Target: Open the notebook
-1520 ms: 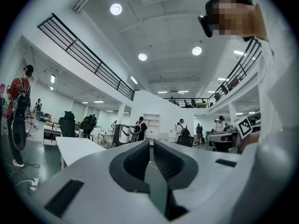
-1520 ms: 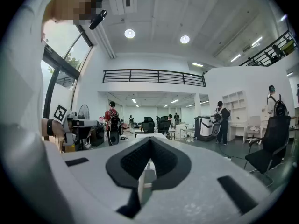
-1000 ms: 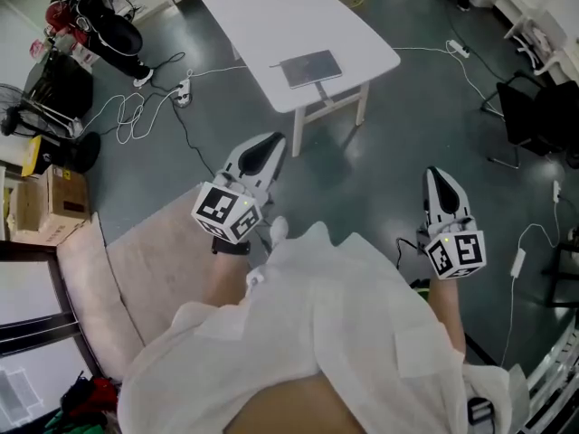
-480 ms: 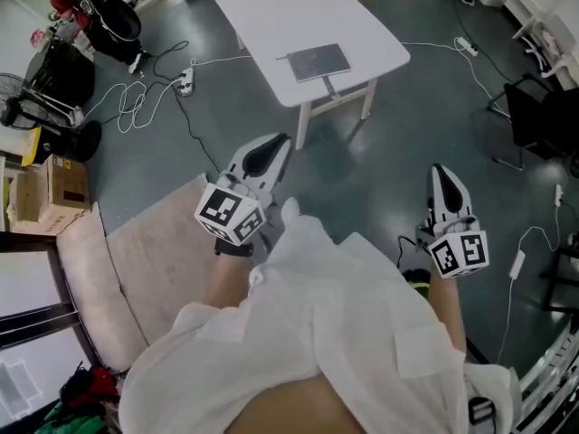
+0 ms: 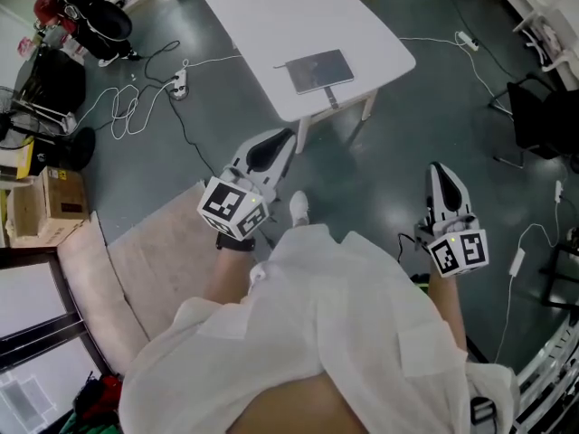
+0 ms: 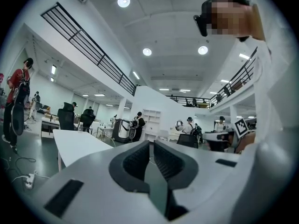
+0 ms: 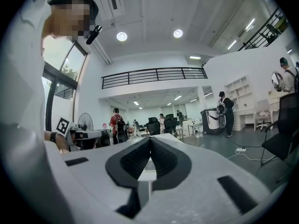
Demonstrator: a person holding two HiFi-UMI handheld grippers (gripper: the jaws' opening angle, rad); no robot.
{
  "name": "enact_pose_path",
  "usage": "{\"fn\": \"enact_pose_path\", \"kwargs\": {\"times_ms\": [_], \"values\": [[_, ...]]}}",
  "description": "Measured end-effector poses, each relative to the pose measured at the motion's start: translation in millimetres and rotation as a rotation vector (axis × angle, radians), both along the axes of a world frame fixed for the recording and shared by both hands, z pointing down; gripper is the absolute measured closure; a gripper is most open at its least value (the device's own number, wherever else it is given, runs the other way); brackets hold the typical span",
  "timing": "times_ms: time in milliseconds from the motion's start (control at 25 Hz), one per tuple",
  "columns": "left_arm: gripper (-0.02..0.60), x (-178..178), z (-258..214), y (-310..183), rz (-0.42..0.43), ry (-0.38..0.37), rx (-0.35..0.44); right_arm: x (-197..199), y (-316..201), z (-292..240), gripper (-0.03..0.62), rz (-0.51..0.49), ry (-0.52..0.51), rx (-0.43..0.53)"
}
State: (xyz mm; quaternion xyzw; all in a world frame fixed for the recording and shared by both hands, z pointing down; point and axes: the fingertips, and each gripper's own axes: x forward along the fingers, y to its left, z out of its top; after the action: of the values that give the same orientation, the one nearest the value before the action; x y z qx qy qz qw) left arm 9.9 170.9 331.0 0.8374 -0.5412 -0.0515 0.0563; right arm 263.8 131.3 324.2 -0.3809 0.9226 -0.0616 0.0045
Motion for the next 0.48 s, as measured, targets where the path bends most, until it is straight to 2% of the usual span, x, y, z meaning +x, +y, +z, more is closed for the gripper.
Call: {"fn": "enact_pose_path", "kwargs": {"times_ms": [160,480], "values": [[0.555,-24.0,0.8,-41.3,0.028,-0.026,0.000,-21.4,-36.1,0.2,0.589,0.028,-0.001,-0.005],[0.555,-60.5,1.0,-117.2,0.121,-0.029,0.000,-68.1,-92.6,-4.5,0.589,0.063,0.009,0.000]]}}
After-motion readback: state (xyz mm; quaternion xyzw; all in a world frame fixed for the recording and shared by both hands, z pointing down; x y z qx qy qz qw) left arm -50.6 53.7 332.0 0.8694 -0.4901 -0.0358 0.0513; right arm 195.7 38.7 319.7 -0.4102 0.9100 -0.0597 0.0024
